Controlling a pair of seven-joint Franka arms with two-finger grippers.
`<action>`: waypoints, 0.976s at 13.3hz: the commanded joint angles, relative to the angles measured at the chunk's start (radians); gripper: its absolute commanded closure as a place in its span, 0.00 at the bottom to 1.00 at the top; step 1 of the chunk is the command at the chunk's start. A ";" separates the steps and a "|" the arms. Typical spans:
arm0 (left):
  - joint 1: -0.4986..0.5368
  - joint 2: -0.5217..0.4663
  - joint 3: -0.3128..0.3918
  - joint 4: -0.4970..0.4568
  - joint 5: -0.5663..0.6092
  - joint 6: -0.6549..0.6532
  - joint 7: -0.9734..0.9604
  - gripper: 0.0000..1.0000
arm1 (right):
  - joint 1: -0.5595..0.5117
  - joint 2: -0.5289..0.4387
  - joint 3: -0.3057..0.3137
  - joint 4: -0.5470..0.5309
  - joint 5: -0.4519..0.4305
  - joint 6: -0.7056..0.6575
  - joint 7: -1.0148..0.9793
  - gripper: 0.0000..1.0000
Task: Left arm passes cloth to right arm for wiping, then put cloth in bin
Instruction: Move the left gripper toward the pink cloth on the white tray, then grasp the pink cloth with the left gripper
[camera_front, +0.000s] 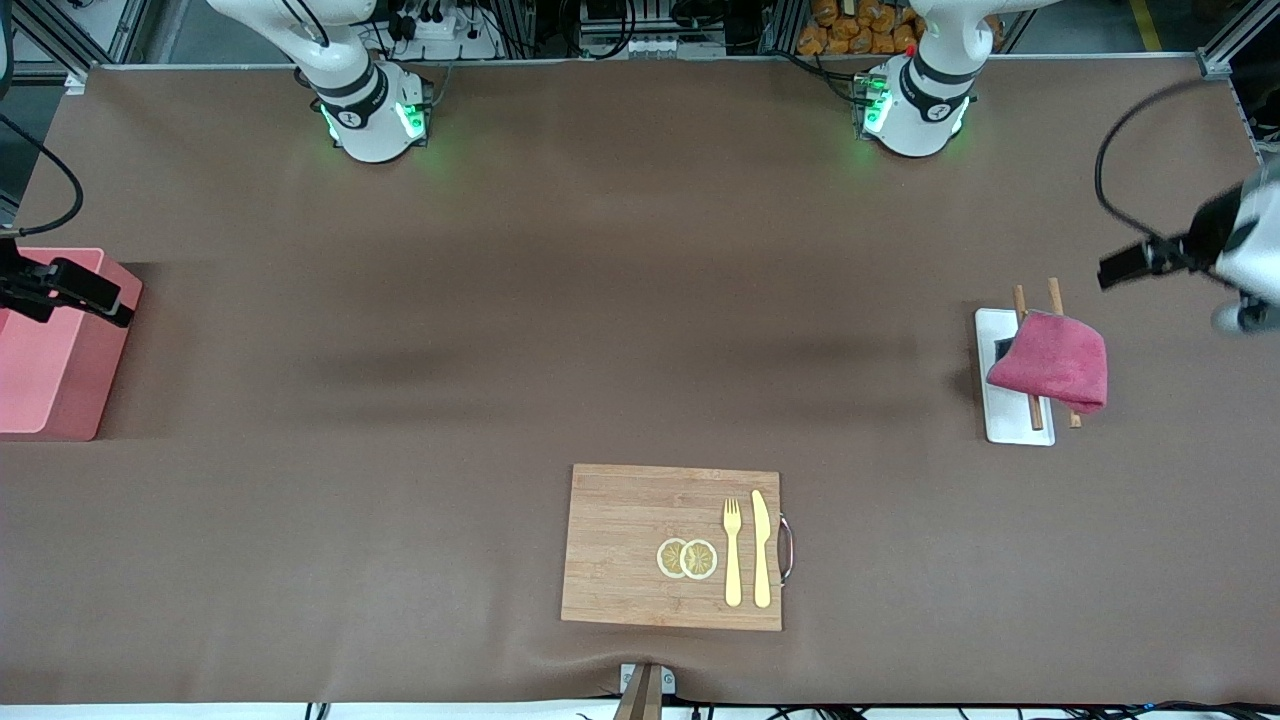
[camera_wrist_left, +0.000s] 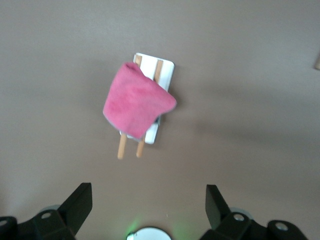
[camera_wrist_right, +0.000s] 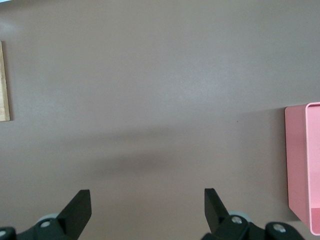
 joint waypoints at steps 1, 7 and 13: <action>0.080 0.144 -0.006 0.027 0.025 0.093 0.022 0.00 | -0.002 -0.005 -0.001 -0.008 0.010 0.009 0.014 0.00; 0.132 0.306 -0.008 0.027 0.022 0.249 0.143 0.00 | -0.004 0.009 -0.001 -0.005 0.011 0.009 0.014 0.00; 0.151 0.378 -0.008 0.020 0.012 0.296 0.357 0.00 | -0.016 0.009 -0.002 0.000 0.010 0.019 0.012 0.00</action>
